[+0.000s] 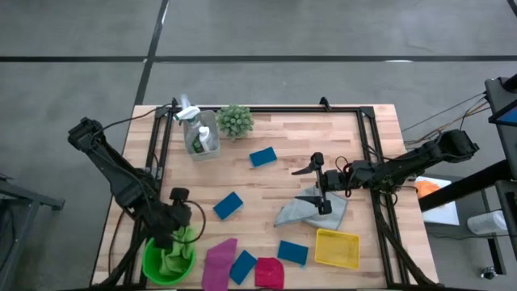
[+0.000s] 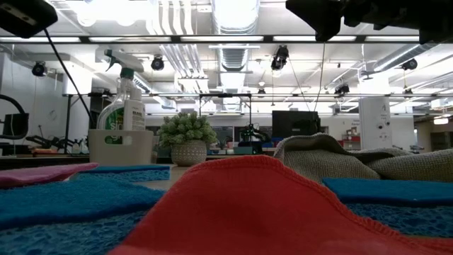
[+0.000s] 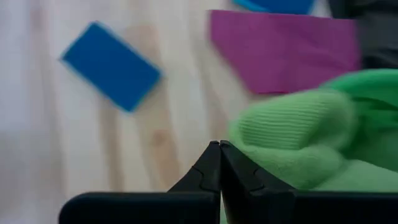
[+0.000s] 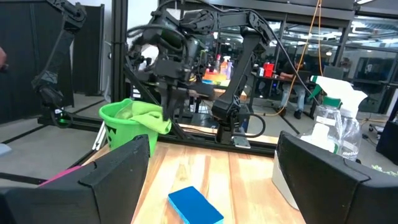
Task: Pick & Place Kitchen Items
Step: Put the green towel into the green bucket
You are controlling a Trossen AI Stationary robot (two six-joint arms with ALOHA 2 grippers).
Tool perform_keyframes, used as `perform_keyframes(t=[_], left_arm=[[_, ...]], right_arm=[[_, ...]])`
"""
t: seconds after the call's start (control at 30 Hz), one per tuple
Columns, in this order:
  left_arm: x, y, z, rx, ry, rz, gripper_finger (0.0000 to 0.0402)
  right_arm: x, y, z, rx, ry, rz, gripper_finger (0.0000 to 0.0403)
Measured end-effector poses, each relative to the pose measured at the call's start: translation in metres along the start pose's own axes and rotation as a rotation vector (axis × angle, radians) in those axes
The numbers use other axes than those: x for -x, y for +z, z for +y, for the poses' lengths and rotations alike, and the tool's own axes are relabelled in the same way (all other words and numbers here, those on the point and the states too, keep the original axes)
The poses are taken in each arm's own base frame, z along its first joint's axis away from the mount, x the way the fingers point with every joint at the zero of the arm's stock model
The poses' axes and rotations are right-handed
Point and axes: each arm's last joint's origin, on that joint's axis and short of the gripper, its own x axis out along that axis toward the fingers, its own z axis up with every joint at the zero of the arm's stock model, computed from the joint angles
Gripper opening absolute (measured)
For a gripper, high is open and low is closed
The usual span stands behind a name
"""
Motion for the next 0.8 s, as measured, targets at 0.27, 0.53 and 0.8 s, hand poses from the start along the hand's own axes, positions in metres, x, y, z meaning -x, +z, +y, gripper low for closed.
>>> perform_keyframes(t=[0.27,0.53,0.8], left_arm=[[0.001,0.004,-0.006,-0.059,-0.136,0.0,0.0001],[0.007,0.004,-0.01,-0.063,-0.245,0.035,0.0001],[0.011,-0.001,-0.017,-0.073,-0.359,0.093,0.0001]], right_arm=[[0.0,0.0,0.0,0.0,0.0,0.0,0.0345],[0.0,0.0,0.0,0.001,0.0,0.005,0.0345],[0.0,-0.002,0.0,0.002,0.001,0.018,0.0345]])
